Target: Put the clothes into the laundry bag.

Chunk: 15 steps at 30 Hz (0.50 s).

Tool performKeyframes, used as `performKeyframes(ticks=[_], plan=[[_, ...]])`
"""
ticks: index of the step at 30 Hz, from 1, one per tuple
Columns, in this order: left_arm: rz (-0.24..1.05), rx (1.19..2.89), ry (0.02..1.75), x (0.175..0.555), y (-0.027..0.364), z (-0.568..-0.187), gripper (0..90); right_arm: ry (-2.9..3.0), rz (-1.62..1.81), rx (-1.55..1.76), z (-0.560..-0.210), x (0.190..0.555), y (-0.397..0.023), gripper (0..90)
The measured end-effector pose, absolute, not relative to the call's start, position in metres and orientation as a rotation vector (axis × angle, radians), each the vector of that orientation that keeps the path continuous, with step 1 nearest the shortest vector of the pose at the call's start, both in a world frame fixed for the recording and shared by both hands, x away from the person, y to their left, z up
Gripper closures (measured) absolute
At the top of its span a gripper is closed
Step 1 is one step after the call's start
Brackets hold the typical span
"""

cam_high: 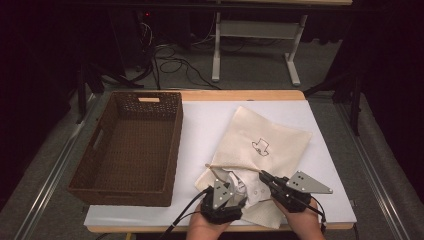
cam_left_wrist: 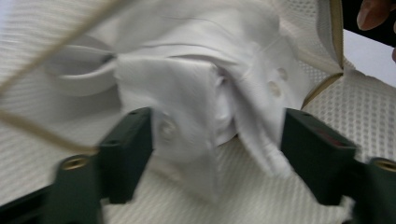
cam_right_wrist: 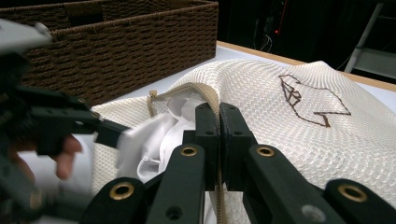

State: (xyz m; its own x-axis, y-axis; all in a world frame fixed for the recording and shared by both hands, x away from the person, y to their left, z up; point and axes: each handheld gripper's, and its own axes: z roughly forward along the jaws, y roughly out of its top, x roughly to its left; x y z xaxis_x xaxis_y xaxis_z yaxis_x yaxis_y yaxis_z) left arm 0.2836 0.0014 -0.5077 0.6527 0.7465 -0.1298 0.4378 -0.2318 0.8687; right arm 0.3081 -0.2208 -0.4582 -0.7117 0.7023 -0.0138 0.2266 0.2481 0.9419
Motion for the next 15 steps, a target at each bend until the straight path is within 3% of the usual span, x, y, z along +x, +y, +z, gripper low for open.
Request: performKeyframes(ticks=[2, 4, 5, 8, 13, 15], plan=[[0.383, 1.92, 0.942, 0.286, -0.014, -0.512, 14.7, 2.091, 1.465, 0.846, -0.458, 0.308, -0.221, 88.7], [0.385, 1.96, 0.932, 0.288, -0.025, -0.515, 15.8, 2.09, 1.464, 0.846, -0.458, 0.307, -0.222, 88.7], [0.41, 1.982, 0.938, 0.29, -0.028, -0.517, 19.5, 2.09, 1.465, 0.847, -0.458, 0.307, -0.222, 88.7], [0.434, 1.991, 0.958, 0.298, -0.029, -0.518, 49.5, 2.092, 1.465, 0.844, -0.458, 0.307, -0.221, 88.7], [0.437, 1.99, 0.965, 0.31, -0.028, -0.514, 70.8, 2.093, 1.462, 0.841, -0.458, 0.307, -0.221, 88.7], [0.458, 1.981, 0.971, 0.315, -0.029, -0.511, 73.4, 2.088, 1.463, 0.849, -0.458, 0.307, -0.222, 88.7]])
